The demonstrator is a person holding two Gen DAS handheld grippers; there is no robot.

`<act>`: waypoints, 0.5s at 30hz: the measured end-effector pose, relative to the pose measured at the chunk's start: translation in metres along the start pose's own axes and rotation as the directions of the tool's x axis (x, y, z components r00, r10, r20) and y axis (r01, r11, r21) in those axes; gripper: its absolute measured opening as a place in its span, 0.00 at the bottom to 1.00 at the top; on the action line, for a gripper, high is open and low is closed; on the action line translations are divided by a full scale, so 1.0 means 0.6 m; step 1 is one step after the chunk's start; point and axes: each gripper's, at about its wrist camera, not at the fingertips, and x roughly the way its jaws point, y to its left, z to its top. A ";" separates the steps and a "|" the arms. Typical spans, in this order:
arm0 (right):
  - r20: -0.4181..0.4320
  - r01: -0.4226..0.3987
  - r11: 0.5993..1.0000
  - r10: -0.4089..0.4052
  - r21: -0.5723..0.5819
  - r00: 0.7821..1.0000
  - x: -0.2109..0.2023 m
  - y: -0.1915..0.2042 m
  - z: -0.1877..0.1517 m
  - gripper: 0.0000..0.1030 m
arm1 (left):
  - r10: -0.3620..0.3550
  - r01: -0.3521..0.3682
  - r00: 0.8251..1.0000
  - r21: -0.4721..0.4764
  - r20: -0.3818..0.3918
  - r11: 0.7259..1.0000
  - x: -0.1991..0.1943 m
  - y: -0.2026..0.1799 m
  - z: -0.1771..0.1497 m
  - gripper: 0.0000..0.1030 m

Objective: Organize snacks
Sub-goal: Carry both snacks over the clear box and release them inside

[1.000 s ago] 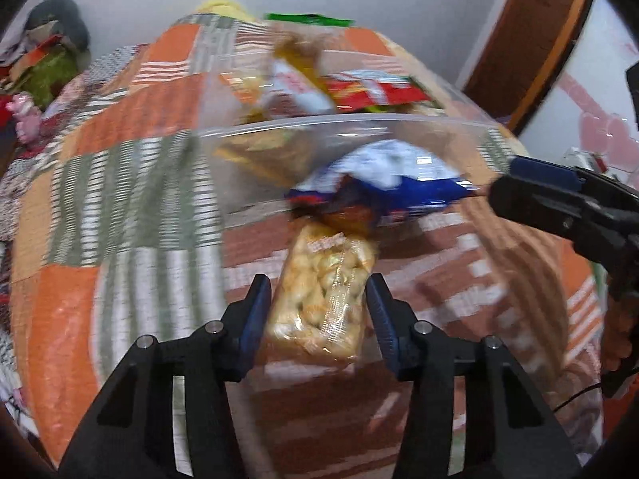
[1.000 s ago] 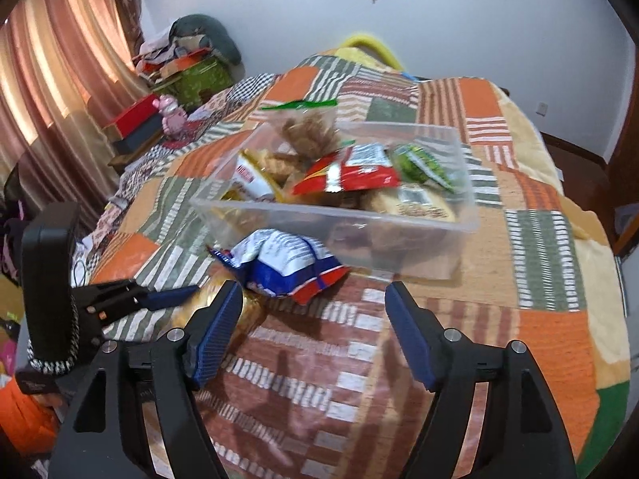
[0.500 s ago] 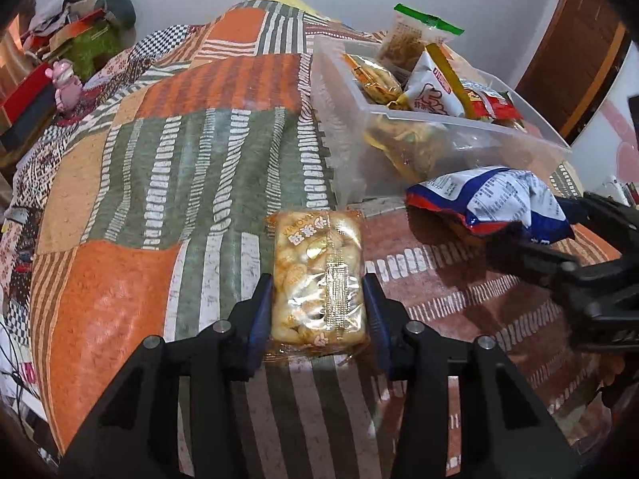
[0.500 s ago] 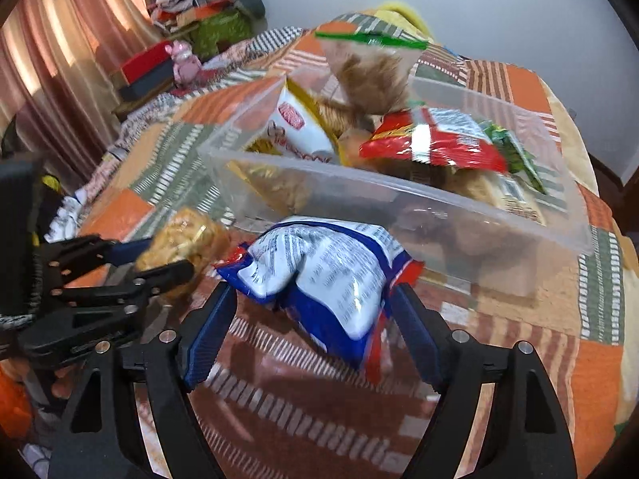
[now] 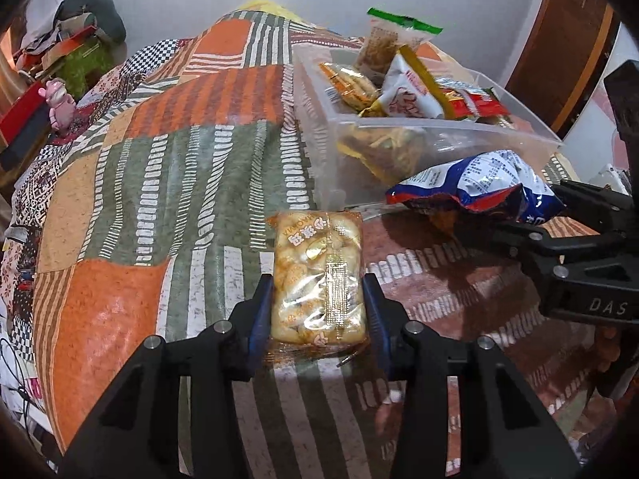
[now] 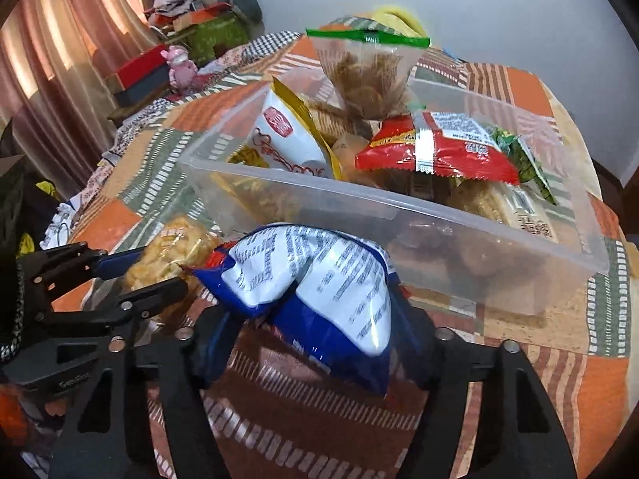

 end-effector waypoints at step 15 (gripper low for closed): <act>0.144 0.008 0.997 -0.020 0.081 0.989 -0.119 -0.061 -0.014 0.60 | -0.043 0.036 0.987 0.050 0.158 0.998 -0.118 -0.053 0.055 0.42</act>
